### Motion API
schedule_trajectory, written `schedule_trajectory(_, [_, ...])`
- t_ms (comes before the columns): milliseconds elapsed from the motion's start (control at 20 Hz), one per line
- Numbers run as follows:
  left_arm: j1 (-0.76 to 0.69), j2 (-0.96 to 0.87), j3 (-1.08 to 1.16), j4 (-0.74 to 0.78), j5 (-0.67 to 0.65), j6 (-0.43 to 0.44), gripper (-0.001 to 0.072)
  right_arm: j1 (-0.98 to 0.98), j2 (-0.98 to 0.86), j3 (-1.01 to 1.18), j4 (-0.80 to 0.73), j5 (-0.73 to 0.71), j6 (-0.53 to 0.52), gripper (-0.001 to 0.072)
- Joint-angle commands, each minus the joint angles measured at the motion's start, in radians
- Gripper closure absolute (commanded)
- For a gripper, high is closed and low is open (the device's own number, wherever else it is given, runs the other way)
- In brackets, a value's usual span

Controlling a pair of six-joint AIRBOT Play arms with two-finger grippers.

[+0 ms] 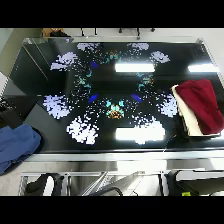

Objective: Fold the shirts.

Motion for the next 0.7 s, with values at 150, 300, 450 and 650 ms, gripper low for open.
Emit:
schedule_trajectory(150, [0.001, 0.0, 0.0, -0.002, -0.006, 0.0, 0.0697, 0.0, 0.005, 0.0, 0.073, 0.003, -0.026, 0.002])
schedule_trajectory(300, [0.001, 0.0, 0.0, -0.002, -0.003, -0.003, 0.0697, 0.006, 0.009, 0.006, 0.286, -0.068, -0.026, 0.012])
schedule_trajectory(450, [0.001, 0.0, 0.0, -0.001, -0.003, -0.003, 0.0696, 0.082, 0.028, 0.005, 0.402, -0.129, -0.06, 0.0691])
schedule_trajectory(650, [0.001, 0.0, 0.0, 0.004, -0.006, -0.014, 0.0697, 0.326, 0.119, -0.047, 0.401, -0.175, -0.125, 0.0693])
